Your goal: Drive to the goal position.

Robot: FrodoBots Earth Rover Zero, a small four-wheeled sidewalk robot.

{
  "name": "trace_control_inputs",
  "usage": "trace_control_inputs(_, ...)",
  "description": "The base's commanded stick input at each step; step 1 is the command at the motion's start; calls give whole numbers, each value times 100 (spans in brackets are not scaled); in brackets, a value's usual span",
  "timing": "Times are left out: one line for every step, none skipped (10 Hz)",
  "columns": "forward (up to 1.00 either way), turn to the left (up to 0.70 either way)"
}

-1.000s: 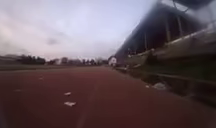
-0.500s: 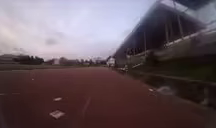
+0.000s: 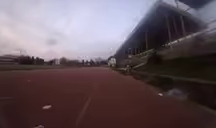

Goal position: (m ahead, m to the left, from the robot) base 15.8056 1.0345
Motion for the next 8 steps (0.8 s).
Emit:
trace_control_inputs(70, 0)
trace_control_inputs(70, 0)
trace_control_inputs(70, 0)
trace_control_inputs(70, 0)
trace_control_inputs(70, 0)
trace_control_inputs(70, 0)
trace_control_inputs(70, 0)
trace_control_inputs(70, 0)
